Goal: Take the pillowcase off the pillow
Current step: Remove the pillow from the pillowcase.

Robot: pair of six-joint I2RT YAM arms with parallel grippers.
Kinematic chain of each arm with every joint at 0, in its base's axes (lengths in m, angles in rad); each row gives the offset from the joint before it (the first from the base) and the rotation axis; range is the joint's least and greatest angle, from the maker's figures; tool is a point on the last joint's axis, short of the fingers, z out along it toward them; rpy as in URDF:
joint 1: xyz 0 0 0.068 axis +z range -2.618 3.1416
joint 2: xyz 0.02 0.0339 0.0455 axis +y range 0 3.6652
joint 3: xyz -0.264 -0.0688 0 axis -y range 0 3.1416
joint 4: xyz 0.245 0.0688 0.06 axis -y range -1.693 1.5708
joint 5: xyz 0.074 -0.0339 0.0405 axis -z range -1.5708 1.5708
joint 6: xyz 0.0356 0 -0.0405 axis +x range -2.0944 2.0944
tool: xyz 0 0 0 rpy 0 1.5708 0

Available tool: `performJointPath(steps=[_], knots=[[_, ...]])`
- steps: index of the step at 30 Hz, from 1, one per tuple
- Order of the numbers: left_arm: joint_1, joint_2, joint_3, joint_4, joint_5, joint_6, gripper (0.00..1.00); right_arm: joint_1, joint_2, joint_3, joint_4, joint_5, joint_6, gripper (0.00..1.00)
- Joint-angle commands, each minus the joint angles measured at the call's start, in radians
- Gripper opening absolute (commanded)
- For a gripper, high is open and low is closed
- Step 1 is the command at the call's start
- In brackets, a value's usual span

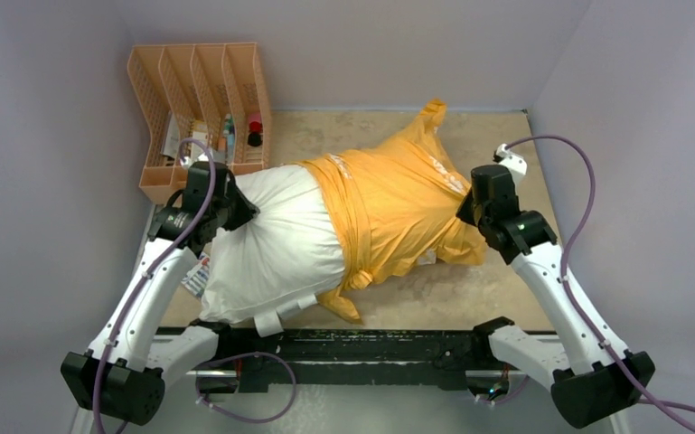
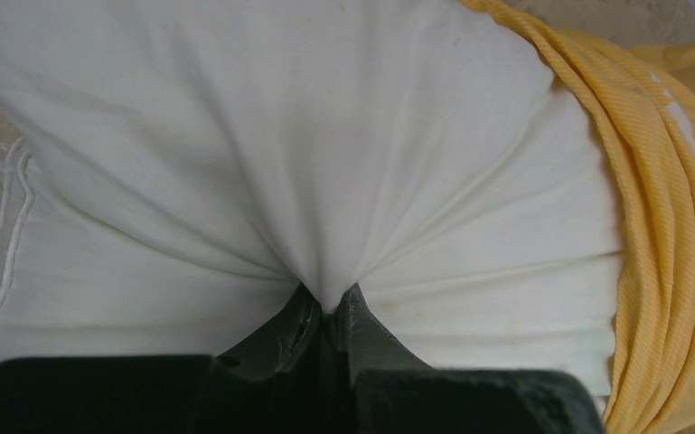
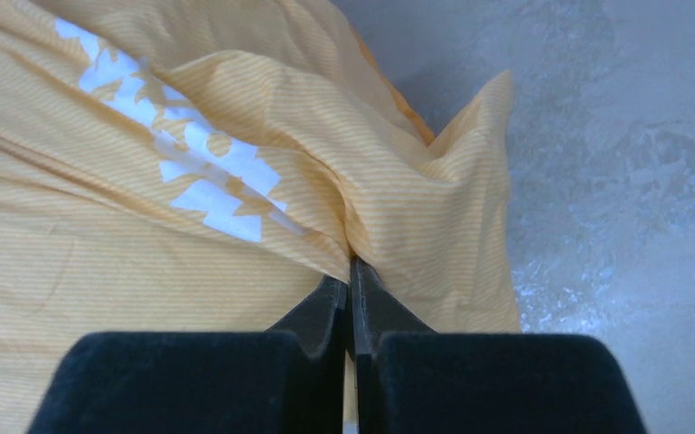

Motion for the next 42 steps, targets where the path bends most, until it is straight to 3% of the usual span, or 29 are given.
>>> performJointPath(steps=[1, 4, 6, 10, 13, 18, 24, 26, 27, 29, 32, 34, 37, 40, 41, 42], knots=[[0.067, -0.042, -0.047, -0.014, -0.034, 0.127, 0.0, -0.068, 0.011, 0.038, 0.062, -0.066, -0.101, 0.0], [0.067, -0.009, -0.073, 0.045, 0.111, 0.144, 0.0, -0.065, -0.011, -0.031, 0.2, -0.39, -0.06, 0.08], [0.067, 0.0, -0.073, 0.045, 0.116, 0.145, 0.0, -0.032, -0.04, -0.06, 0.265, -0.461, -0.012, 0.16], [0.067, -0.03, -0.08, 0.053, 0.097, 0.144, 0.0, 0.106, -0.046, 0.007, 0.263, -0.37, -0.055, 0.43], [0.067, -0.035, -0.095, 0.062, 0.098, 0.142, 0.0, 0.157, 0.025, 0.095, 0.199, -0.335, -0.097, 0.46], [0.067, -0.033, -0.102, 0.068, 0.097, 0.128, 0.0, 0.38, 0.126, 0.186, 0.165, -0.218, -0.16, 0.59], [0.067, -0.059, -0.107, 0.064, 0.097, 0.121, 0.0, 0.58, 0.317, 0.165, 0.085, -0.059, -0.063, 0.7], [0.067, -0.063, -0.102, 0.047, 0.097, 0.128, 0.0, 0.584, 0.388, 0.172, -0.015, 0.034, 0.032, 0.67], [0.067, -0.067, -0.098, 0.035, 0.076, 0.129, 0.0, 0.584, 0.419, 0.181, -0.082, 0.089, 0.089, 0.57], [0.067, -0.076, -0.088, 0.015, 0.035, 0.128, 0.0, 0.58, 0.458, 0.204, -0.28, 0.245, 0.202, 0.21], [0.067, -0.093, -0.082, 0.003, -0.03, 0.119, 0.0, 0.543, 0.425, 0.212, -0.394, 0.434, 0.266, 0.0], [0.067, -0.097, -0.076, -0.01, -0.078, 0.111, 0.0, 0.446, 0.349, 0.184, -0.326, 0.433, 0.174, 0.0], [0.068, -0.092, -0.058, -0.045, -0.152, 0.116, 0.0, 0.262, 0.196, 0.104, -0.126, 0.31, -0.037, 0.0], [0.067, -0.09, -0.058, -0.05, -0.166, 0.13, 0.0, 0.203, 0.074, 0.038, 0.052, 0.052, -0.131, 0.01], [0.067, -0.09, -0.062, -0.046, -0.162, 0.13, 0.0, 0.205, 0.042, 0.008, 0.15, -0.101, -0.181, 0.08], [0.067, -0.091, -0.065, -0.039, -0.155, 0.129, 0.0, 0.204, 0.014, -0.036, 0.243, -0.251, -0.236, 0.22]])
